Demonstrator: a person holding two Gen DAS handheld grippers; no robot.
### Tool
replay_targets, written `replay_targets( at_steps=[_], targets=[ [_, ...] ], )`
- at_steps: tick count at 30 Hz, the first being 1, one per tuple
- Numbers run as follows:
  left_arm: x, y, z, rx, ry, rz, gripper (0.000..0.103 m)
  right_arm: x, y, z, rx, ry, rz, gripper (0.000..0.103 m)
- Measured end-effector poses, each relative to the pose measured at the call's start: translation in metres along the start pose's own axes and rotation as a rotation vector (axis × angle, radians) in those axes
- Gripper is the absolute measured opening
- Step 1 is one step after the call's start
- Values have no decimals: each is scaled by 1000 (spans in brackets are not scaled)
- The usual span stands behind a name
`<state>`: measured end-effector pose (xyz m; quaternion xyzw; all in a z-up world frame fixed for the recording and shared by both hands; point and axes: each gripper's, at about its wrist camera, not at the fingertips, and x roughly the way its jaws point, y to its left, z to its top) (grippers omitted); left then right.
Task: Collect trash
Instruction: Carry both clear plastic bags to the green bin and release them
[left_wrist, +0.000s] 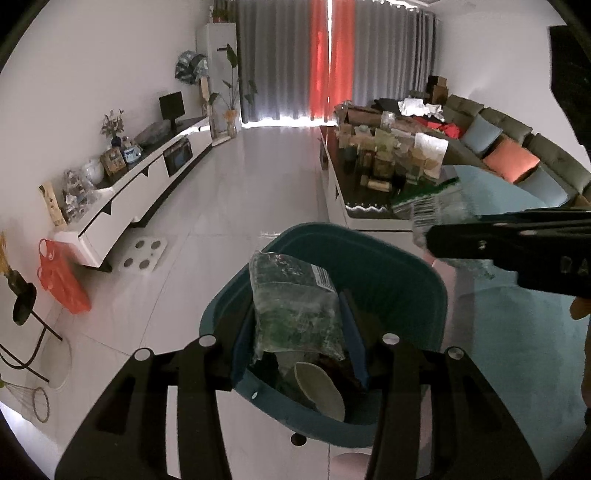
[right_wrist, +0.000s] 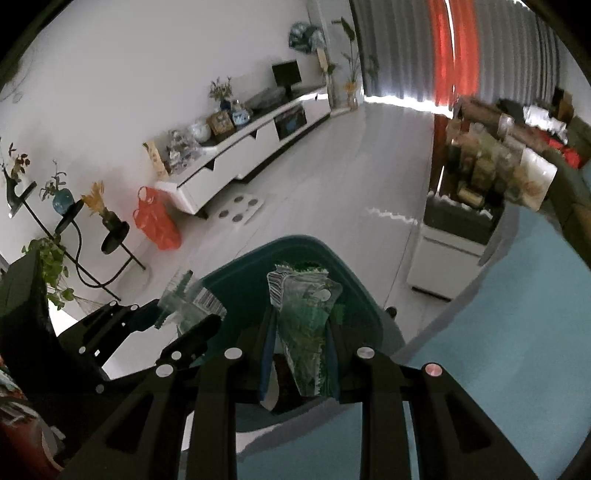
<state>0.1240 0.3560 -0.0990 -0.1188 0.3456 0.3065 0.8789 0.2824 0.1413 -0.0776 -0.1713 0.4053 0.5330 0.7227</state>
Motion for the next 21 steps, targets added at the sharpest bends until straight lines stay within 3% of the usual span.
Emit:
replay_targets(
  at_steps=[4,10,13,15,21],
  targets=[
    [24,-1,2,19,25,-3,48,21,-1,6,11,52,17,24],
    [52,0,2,27,48,0,58,39,-7,7,53,89,36,34],
    [58,0,-1,29,52,4,69,38,-10,6,85,81,59,51],
    [59,3,0,22,44,-1,78,34,-12,7,87,62,56,51],
    [43,9,3,-6,-6,20,89,3,-22,7,102,-14,31,55]
  ],
)
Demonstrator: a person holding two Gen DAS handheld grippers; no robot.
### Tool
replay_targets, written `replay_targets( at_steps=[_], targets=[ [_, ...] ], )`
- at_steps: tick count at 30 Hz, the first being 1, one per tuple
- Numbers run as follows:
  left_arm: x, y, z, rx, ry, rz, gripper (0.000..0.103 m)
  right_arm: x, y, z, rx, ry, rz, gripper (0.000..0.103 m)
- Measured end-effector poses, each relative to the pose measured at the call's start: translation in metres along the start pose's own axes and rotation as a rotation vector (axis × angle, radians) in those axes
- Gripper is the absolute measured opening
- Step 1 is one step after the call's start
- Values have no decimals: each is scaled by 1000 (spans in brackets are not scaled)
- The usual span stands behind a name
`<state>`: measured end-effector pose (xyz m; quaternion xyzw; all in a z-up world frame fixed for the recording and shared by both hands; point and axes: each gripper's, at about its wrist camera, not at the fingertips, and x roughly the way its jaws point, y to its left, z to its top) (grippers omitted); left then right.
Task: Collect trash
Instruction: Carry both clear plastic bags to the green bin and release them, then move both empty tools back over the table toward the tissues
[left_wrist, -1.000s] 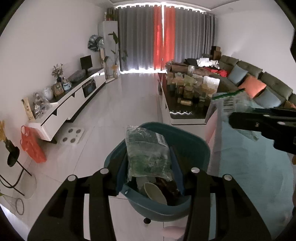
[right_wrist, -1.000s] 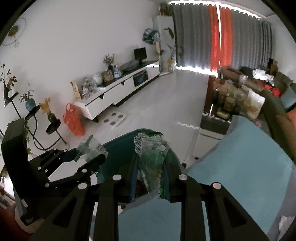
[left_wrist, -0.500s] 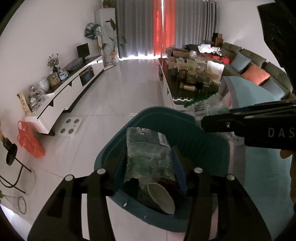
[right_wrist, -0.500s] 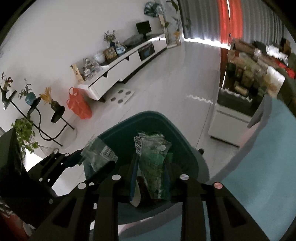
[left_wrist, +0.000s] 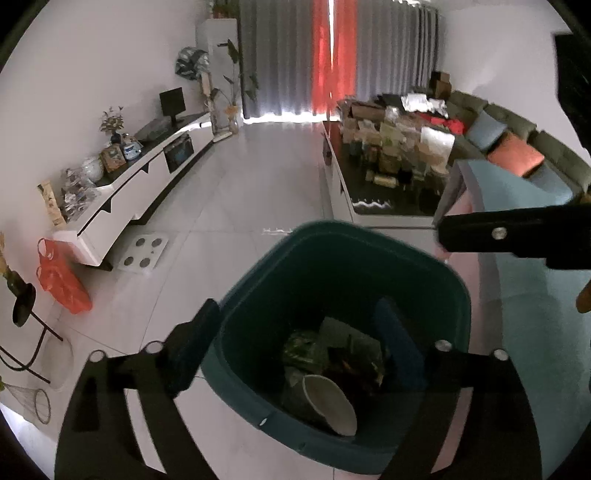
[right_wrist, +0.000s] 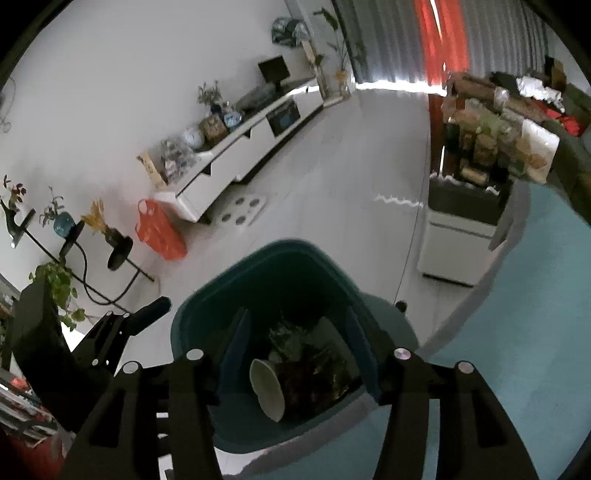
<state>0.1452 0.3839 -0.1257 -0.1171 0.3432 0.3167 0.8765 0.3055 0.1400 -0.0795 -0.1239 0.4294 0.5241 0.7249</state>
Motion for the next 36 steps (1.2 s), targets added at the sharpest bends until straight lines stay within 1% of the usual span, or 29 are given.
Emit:
replay_targets(
  at_steps=[2,4,5,10,11,12,14,17,20,23,25,32,34,36],
  targets=[
    [-10,2,4,-13,-23,4,92,-18,-3,-2,-1,-45,-9,61],
    [-28,4,5,-27,-55,3,96,-33,-7,-4,3,-81,-33,62],
    [-36,6,6,-34,-72,3,97,-41,-8,-7,1,-104,-44,66],
    [-84,5,9,-57,-162,-6,97,-91,-17,-25,13,-214,-107,78],
    [-94,3,11,-61,-181,-12,97,-97,-20,-28,14,-230,-115,78],
    [-104,0,12,-63,-197,-19,97,-108,-23,-35,17,-255,-142,79],
    [-120,-8,14,-57,-224,-35,97,-125,-29,-45,17,-295,-176,87],
    [-143,-25,16,-44,-260,-81,97,-148,-38,-65,27,-343,-231,90],
    [-165,-52,15,-9,-293,-136,97,-170,-48,-84,47,-383,-292,91],
    [-180,-75,12,19,-319,-177,97,-189,-58,-101,64,-415,-339,95],
    [-190,-95,8,43,-332,-209,97,-203,-61,-115,71,-441,-399,96],
    [-212,-152,-5,103,-332,-309,98,-236,-81,-165,114,-478,-573,96],
    [-217,-167,-9,119,-328,-350,98,-243,-88,-180,135,-481,-595,96],
    [-224,-186,-12,146,-331,-378,98,-253,-92,-197,147,-484,-651,96]
  ],
)
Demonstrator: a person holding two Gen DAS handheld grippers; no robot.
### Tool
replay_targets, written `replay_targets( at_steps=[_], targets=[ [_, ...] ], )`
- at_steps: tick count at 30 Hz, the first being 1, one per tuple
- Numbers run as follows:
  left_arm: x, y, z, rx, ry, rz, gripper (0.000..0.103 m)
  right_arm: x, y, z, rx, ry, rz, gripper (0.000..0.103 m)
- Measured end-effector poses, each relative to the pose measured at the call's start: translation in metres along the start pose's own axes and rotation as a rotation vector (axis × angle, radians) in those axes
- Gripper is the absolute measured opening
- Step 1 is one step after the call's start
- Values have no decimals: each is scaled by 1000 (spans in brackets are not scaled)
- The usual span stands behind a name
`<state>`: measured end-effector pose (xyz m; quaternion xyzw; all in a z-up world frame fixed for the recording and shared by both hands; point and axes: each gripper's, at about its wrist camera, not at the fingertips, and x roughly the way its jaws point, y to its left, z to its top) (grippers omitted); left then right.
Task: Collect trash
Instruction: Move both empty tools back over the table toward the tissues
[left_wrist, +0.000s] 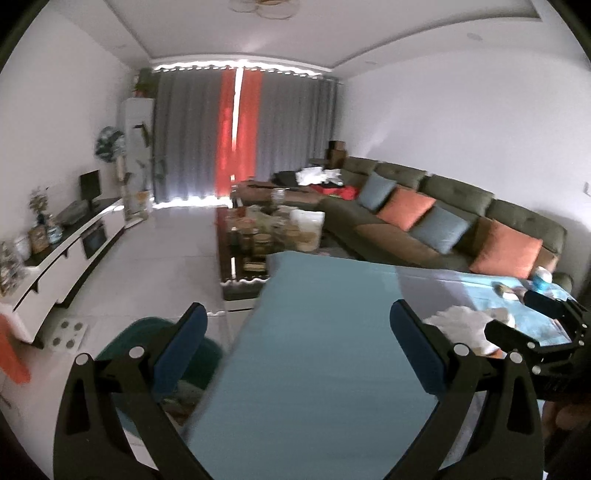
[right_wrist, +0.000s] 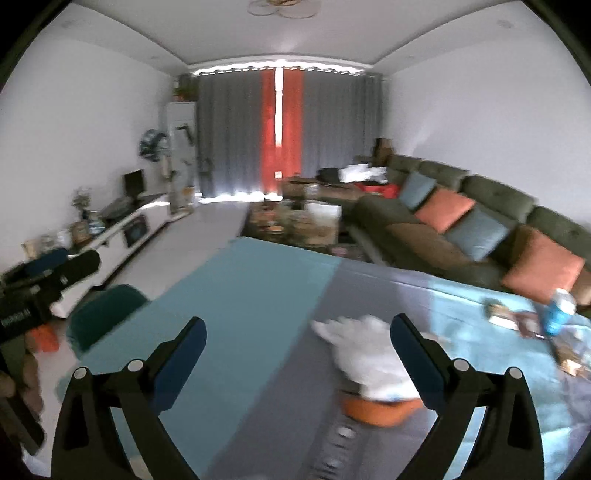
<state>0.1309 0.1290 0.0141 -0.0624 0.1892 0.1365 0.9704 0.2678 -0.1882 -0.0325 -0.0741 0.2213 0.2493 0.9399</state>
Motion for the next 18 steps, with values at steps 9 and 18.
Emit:
replay_targets(
  at_steps=[9,18],
  targets=[
    [21,-61,5,73,16,-118,98,-26,-56,-42,25,27,-146,96],
    [60,-117,1,154,71,-225,97,-21,-68,-51,26,38,-184,96]
  ],
)
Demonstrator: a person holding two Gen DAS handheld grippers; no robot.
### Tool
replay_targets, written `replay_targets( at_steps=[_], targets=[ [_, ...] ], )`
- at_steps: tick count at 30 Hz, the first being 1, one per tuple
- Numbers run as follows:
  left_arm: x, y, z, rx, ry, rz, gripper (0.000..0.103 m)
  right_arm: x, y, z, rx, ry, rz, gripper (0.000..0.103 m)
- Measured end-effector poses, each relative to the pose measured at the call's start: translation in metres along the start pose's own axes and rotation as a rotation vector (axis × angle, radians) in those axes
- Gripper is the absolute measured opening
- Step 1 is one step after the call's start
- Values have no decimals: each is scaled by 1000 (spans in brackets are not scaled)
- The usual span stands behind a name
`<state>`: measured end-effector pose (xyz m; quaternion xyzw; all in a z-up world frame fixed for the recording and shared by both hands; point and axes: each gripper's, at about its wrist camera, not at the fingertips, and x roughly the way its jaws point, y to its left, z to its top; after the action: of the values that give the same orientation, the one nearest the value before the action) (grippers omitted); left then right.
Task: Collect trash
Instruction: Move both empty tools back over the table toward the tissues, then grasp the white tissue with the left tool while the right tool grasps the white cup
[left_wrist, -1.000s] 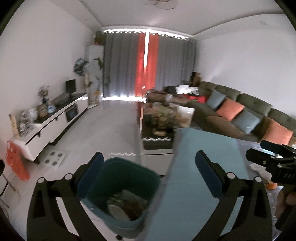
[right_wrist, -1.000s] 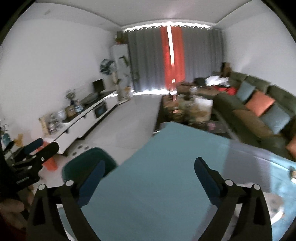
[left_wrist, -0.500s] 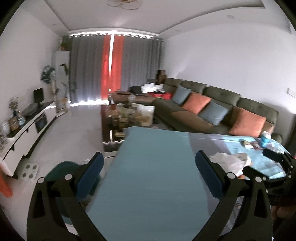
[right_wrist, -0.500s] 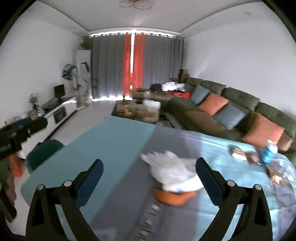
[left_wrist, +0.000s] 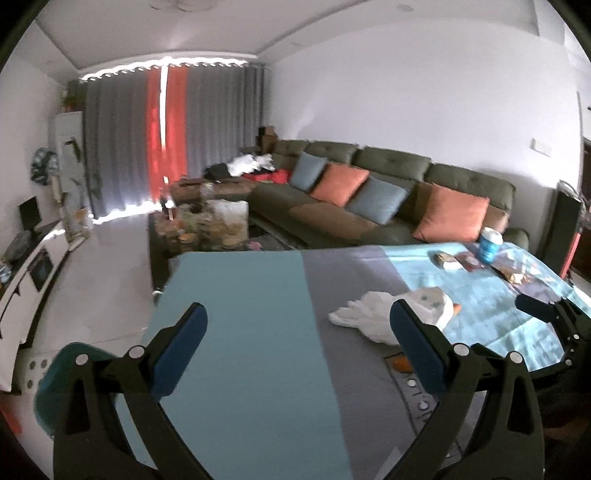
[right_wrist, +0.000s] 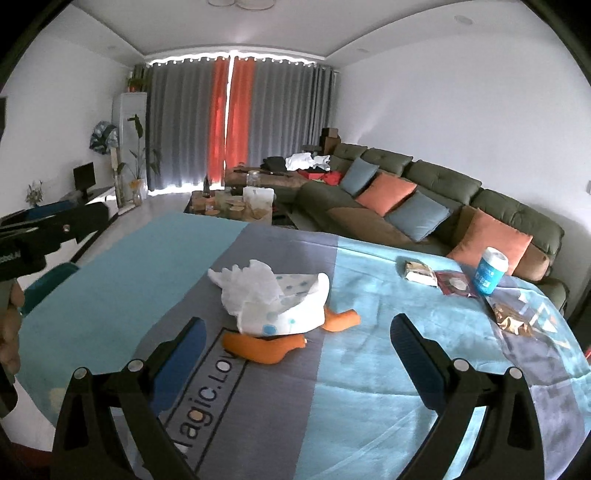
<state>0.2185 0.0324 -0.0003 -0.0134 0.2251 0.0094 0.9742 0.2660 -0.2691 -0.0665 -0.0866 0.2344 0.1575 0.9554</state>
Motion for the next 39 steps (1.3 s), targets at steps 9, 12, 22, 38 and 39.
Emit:
replay_targets(
  at_steps=[9,12,22,38,39],
  targets=[
    [70,-24,1,30,136,-123,97,13,-1,-2,-20,22,-5,96],
    [93,-32,0,34,178,-167,97,14,-5,-2,-22,24,-13,96],
    [158,-54,-7,4,313,-295,89,30,-18,-3,11,57,-10,96],
    [188,-53,-22,-69,410,-383,15,52,2,12,-75,100,46,96],
    [187,-51,-21,-76,401,-385,14,53,3,13,-82,102,46,96]
  ],
)
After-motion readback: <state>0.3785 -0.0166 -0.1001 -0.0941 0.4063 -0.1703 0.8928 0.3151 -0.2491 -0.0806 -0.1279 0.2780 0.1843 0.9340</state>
